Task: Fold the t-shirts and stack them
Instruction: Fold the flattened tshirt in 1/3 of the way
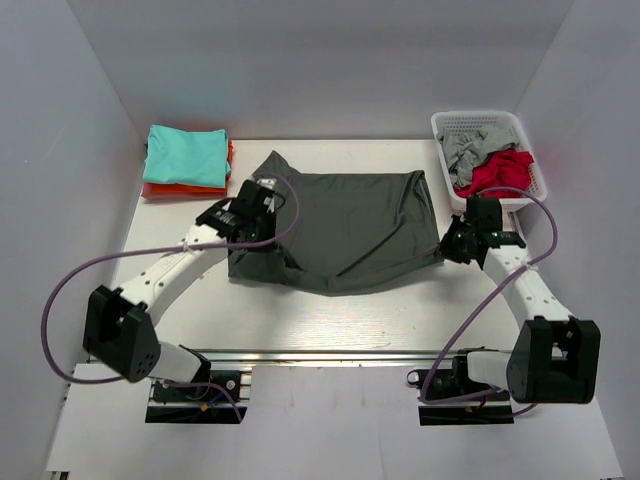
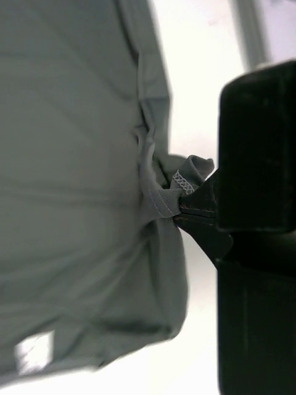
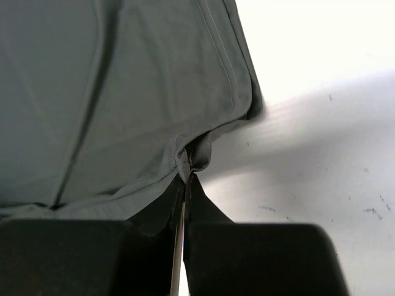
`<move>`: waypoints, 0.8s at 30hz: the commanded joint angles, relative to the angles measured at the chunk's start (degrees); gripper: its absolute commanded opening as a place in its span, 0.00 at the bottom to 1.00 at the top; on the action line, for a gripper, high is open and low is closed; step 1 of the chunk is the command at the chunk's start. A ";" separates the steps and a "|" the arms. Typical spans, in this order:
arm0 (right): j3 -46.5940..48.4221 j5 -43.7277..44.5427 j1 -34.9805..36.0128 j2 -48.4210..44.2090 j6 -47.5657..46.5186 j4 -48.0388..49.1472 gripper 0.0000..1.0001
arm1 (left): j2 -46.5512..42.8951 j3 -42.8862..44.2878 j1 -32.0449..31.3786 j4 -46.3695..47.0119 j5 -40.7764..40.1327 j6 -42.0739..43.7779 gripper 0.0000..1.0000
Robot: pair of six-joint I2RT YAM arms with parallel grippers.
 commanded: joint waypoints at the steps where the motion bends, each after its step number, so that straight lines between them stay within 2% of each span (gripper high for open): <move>1: 5.25 1.05 0.00 2.99 -0.62 2.07 0.00 | 3.93 6.03 0.75 1.02 -9.96 2.54 0.00; 3: 7.28 3.78 -0.09 4.84 0.08 2.50 0.00 | 8.50 10.51 1.37 -0.03 -14.71 2.54 0.00; 8: 12.91 5.63 -0.09 11.60 0.70 1.80 0.00 | 16.68 17.98 4.35 -0.57 -17.79 3.86 0.00; 11: 15.81 3.87 -0.09 14.94 0.43 2.68 0.00 | 20.29 20.00 5.93 1.97 -16.58 4.91 0.00; 14: 18.62 6.23 -0.26 17.05 0.35 2.68 0.00 | 23.18 22.12 7.42 5.30 -15.17 7.11 0.00; 24: 26.00 6.95 -0.17 25.75 -1.32 0.49 0.00 | 33.56 31.17 9.10 11.29 -10.07 20.20 0.00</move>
